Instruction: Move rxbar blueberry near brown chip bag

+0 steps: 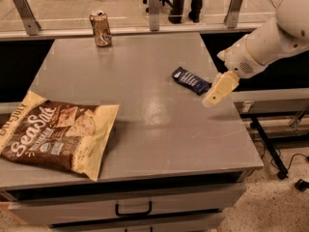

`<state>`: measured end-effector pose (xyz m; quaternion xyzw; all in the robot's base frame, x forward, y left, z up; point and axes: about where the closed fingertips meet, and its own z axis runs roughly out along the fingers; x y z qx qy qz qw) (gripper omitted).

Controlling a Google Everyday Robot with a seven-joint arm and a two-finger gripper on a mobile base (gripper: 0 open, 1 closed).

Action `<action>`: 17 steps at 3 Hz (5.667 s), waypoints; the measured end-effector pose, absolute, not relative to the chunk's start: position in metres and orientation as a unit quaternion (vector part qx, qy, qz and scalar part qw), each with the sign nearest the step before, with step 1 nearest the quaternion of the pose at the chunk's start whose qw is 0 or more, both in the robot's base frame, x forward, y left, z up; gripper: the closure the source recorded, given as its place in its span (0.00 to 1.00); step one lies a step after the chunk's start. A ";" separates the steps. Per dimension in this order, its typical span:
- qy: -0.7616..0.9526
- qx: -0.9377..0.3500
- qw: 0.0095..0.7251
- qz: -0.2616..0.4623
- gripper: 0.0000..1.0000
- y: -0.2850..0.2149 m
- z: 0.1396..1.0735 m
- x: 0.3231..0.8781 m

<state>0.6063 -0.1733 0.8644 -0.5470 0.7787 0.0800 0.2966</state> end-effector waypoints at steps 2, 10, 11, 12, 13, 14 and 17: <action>0.796 -0.513 0.291 0.134 0.17 -0.146 0.827 0.634; 0.732 -0.560 0.358 0.150 1.00 -0.107 0.933 0.611; 0.709 -0.586 0.349 0.180 1.00 -0.074 0.918 0.600; 0.691 -0.606 0.334 0.206 1.00 -0.046 0.906 0.576; 0.680 -0.617 0.321 0.232 1.00 -0.024 0.895 0.542; 0.677 -0.623 0.295 0.258 0.74 -0.001 0.875 0.502; 0.667 -0.634 0.275 0.278 0.04 0.019 0.858 0.480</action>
Offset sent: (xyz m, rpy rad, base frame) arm 0.0362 0.0380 -0.0556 0.1406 0.1400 -0.0664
